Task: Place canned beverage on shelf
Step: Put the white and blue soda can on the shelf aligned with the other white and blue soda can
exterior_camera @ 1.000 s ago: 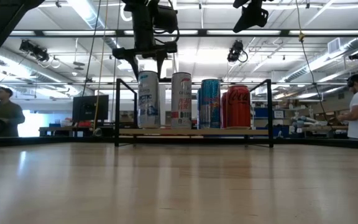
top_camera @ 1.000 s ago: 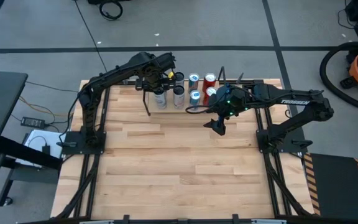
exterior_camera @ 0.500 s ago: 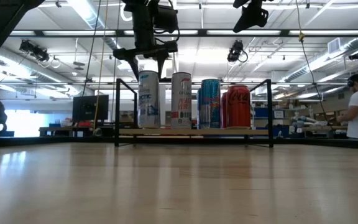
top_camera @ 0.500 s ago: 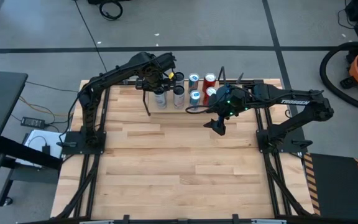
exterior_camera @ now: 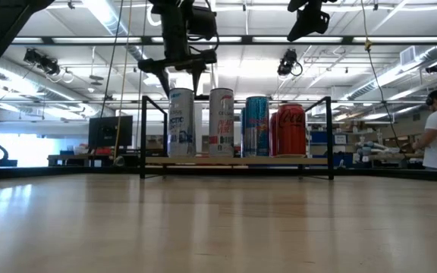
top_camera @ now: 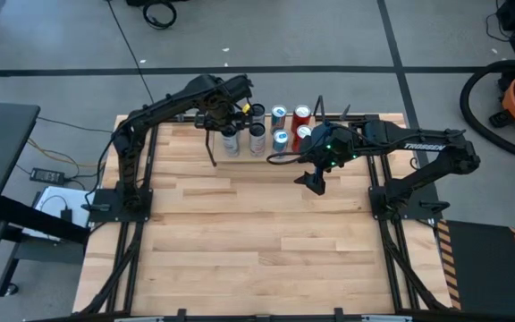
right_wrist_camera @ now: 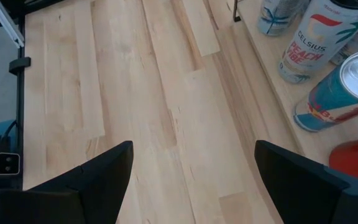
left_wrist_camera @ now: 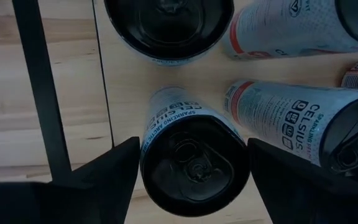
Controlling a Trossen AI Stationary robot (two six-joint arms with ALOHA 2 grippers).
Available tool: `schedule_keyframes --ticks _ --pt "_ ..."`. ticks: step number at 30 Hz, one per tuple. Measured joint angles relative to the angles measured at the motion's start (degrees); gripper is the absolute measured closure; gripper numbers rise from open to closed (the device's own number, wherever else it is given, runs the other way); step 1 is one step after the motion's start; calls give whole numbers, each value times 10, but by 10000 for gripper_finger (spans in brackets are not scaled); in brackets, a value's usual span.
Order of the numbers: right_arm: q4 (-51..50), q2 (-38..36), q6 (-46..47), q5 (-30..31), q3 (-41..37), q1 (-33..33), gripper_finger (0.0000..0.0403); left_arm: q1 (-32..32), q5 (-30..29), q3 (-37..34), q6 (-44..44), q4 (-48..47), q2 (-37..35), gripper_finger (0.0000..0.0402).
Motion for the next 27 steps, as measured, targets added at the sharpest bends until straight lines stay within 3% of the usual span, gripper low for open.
schedule_keyframes --ticks 27 --pt "1 0 0 1 0 0 57 5 34 0 21 -7 -7 104"
